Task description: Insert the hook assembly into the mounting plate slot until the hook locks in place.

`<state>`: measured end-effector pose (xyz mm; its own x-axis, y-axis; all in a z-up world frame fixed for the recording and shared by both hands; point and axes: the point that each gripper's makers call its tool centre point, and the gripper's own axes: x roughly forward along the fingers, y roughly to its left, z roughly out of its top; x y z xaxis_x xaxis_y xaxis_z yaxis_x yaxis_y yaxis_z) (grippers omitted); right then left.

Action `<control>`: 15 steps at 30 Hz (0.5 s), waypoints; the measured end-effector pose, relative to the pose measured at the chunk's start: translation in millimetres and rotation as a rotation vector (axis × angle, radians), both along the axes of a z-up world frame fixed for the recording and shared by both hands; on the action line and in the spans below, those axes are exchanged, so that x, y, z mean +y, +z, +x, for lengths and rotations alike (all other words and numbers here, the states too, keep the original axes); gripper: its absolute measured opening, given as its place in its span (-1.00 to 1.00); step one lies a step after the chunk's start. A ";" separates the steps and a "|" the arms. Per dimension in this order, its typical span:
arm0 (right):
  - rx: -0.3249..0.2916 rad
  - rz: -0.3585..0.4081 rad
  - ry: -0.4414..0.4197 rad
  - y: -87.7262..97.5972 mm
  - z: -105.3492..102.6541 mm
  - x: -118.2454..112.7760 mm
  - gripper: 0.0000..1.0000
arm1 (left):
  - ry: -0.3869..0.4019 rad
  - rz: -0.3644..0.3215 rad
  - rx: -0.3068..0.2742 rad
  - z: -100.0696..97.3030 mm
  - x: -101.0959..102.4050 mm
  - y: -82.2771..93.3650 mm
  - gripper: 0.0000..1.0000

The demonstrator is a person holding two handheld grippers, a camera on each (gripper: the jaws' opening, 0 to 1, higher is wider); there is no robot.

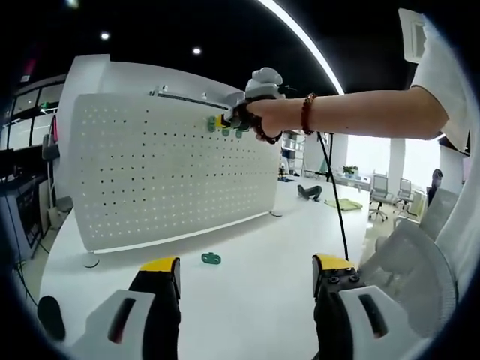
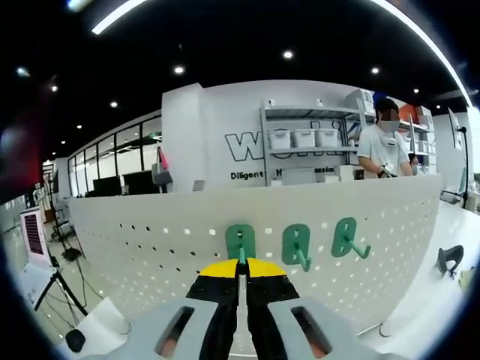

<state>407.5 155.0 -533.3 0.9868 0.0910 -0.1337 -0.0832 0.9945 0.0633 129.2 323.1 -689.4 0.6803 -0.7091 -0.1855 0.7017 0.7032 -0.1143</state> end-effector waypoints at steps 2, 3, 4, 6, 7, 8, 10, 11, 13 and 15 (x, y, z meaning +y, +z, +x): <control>-0.001 -0.017 -0.007 1.0 0.5 0.7 -0.98 | 0.000 0.002 0.001 -0.4 0.7 -1.1 0.47; 0.005 -0.021 -0.013 0.3 0.8 0.5 -0.98 | 0.001 0.003 0.003 -0.7 1.1 -1.8 0.47; 0.011 -0.022 -0.016 -0.4 1.4 1.1 -0.98 | 0.001 0.002 0.005 -1.0 1.4 -2.3 0.47; 0.023 -0.014 -0.023 -1.7 1.7 2.1 -0.98 | 0.002 0.004 0.006 -0.9 1.8 -2.5 0.47; 0.023 -0.021 -0.025 -1.9 2.1 2.6 -0.98 | 0.002 0.004 0.005 -0.8 2.1 -2.4 0.47; 0.030 -0.034 -0.026 -3.7 2.9 2.6 -0.98 | 0.003 0.004 0.005 -0.5 2.4 -2.3 0.47; 0.029 -0.035 -0.029 -4.1 3.2 1.8 -0.98 | 0.006 0.005 0.005 0.1 3.4 -2.0 0.47; 0.031 -0.037 -0.029 -4.2 3.2 1.9 -0.98 | 0.008 0.004 0.004 0.5 4.0 -1.7 0.47; 0.033 -0.045 -0.023 -5.3 2.8 3.2 -0.98 | 0.009 0.004 0.005 0.7 4.2 -1.8 0.47; 0.026 -0.099 -0.010 -4.9 2.2 3.3 -0.97 | 0.006 0.015 0.005 1.2 3.5 -3.1 0.47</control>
<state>409.7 158.3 -538.2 0.9838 0.0662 -0.1667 -0.0727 0.9968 -0.0334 130.4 326.6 -692.4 0.6839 -0.7018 -0.1994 0.6967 0.7093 -0.1072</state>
